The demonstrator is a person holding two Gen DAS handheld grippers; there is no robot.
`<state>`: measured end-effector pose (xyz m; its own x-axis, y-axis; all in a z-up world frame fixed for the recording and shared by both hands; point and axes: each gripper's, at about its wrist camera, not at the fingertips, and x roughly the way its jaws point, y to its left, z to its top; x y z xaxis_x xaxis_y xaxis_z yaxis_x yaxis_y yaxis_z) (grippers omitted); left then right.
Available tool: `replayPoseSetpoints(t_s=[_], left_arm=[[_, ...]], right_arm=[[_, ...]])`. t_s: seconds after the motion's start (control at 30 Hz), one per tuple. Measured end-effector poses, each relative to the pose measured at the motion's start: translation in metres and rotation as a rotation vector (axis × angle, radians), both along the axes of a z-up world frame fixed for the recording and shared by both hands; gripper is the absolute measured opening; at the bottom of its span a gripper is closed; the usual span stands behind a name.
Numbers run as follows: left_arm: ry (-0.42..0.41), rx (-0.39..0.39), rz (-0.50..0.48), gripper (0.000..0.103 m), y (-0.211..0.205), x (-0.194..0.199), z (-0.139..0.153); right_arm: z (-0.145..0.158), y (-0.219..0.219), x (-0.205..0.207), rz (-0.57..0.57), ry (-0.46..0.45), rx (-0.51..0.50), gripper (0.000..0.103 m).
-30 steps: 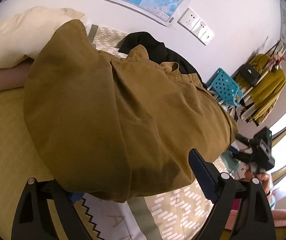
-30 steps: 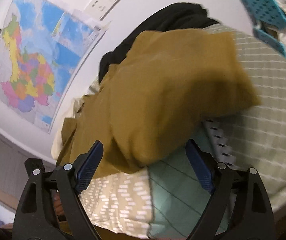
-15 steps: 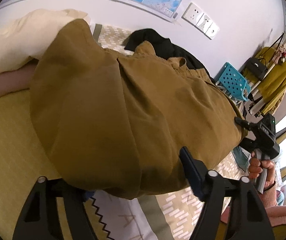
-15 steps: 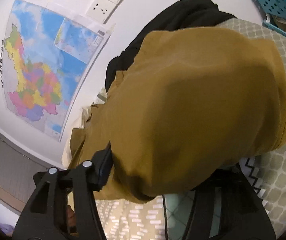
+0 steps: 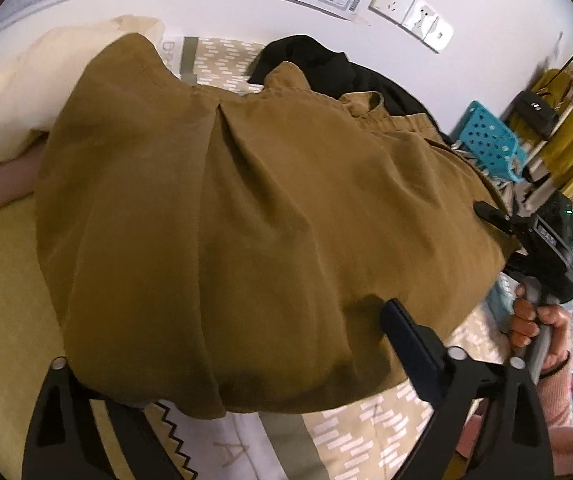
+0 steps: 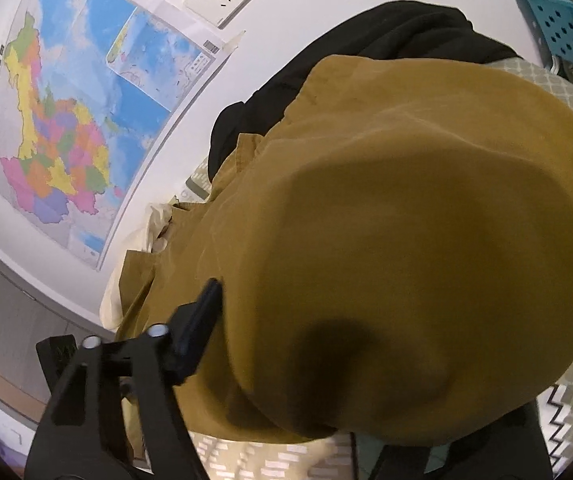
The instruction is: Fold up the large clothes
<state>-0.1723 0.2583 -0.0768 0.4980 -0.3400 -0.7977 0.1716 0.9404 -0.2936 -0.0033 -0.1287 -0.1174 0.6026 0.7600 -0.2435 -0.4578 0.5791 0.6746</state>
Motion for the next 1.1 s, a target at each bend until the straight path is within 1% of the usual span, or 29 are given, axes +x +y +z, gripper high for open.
replayPoseSetpoints(t_s=[0.03, 0.17, 0.3, 0.37, 0.43, 0.53, 0.67, 0.7, 0.83, 0.93, 0.97, 1.0, 1.1], left_arm=[[-0.001, 0.013, 0.008, 0.086, -0.001, 0.0, 0.001], [0.0, 0.028, 0.009, 0.086, -0.002, 0.001, 0.002], [0.0, 0.027, 0.009, 0.086, -0.003, 0.001, 0.003], [0.006, 0.022, 0.008, 0.086, -0.002, 0.001, 0.003], [0.016, -0.002, 0.009, 0.086, 0.001, 0.0, 0.003], [0.039, -0.083, 0.003, 0.087, 0.014, -0.008, 0.002], [0.12, -0.264, 0.0, 0.087, 0.039, -0.022, -0.006], [0.125, -0.299, -0.001, 0.087, 0.042, -0.027, -0.007], [0.129, -0.357, -0.034, 0.087, 0.038, -0.039, -0.008], [0.147, -0.401, -0.041, 0.088, 0.03, -0.034, -0.015], [0.153, -0.432, -0.044, 0.092, 0.026, -0.028, -0.018], [0.14, -0.445, -0.041, 0.094, 0.024, -0.024, -0.018], [0.117, -0.433, -0.014, 0.094, 0.016, -0.008, -0.018]], right_arm=[[-0.002, -0.003, 0.001, 0.008, 0.007, 0.009, 0.056], [-0.003, -0.007, 0.002, 0.026, 0.017, 0.028, 0.056], [-0.003, -0.006, 0.001, 0.028, 0.015, 0.034, 0.059], [-0.002, -0.002, 0.0, 0.029, 0.012, 0.017, 0.063], [-0.001, 0.002, -0.002, 0.033, 0.01, -0.004, 0.064], [-0.002, 0.003, -0.003, 0.045, 0.01, -0.002, 0.064], [-0.003, 0.0, -0.003, 0.063, 0.014, 0.018, 0.064], [-0.003, 0.0, -0.003, 0.066, 0.014, 0.018, 0.064], [-0.004, 0.001, -0.004, 0.073, 0.01, 0.02, 0.064], [-0.004, 0.001, -0.003, 0.075, 0.011, 0.027, 0.065], [-0.003, 0.001, -0.003, 0.075, 0.012, 0.03, 0.065], [-0.003, 0.001, -0.004, 0.076, 0.012, 0.031, 0.067], [-0.002, 0.002, -0.004, 0.077, 0.01, 0.028, 0.069]])
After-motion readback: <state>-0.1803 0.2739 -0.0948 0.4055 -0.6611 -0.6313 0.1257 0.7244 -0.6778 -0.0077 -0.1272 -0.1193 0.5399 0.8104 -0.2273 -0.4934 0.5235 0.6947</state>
